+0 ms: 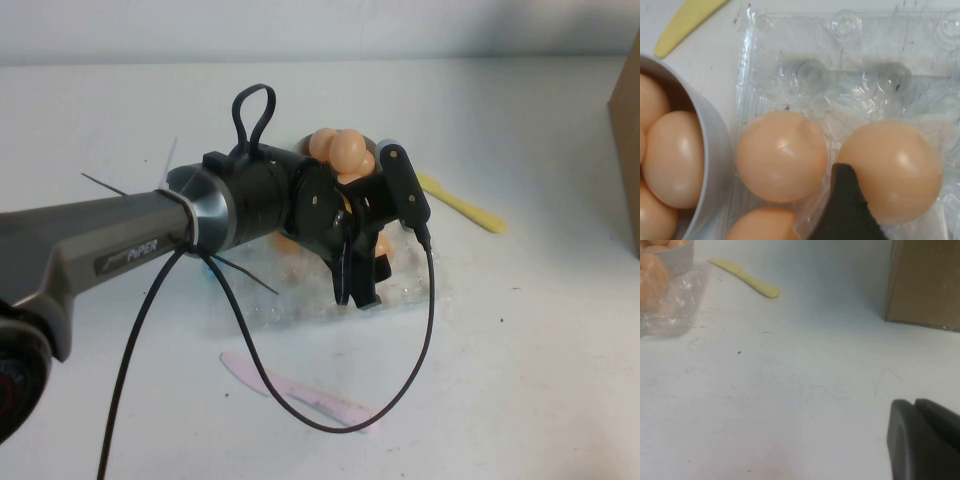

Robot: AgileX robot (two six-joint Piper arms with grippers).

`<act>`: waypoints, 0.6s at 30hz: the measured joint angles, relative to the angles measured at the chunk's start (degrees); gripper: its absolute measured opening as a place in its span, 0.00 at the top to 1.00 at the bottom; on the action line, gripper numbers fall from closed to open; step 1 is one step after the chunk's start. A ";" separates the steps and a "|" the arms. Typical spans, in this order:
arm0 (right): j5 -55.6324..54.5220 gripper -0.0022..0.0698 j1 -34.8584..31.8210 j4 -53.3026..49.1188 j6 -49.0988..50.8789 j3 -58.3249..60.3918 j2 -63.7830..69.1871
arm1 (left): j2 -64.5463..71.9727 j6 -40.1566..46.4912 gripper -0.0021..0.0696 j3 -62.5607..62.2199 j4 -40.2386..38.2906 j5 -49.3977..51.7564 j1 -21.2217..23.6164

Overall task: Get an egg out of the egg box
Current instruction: Pick up the egg from the plastic box

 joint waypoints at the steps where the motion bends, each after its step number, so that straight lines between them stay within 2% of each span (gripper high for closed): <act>1: 0.00 0.99 0.00 0.00 0.00 0.00 0.00 | 0.27 0.00 0.39 0.00 0.00 -0.14 0.00; 7: 0.00 0.99 0.00 0.00 0.00 0.00 0.00 | 0.64 0.09 0.39 0.00 -0.10 -1.70 0.00; 18: 0.00 0.99 0.00 0.00 0.00 0.00 0.00 | 1.10 0.09 0.33 0.00 -0.31 -2.89 0.00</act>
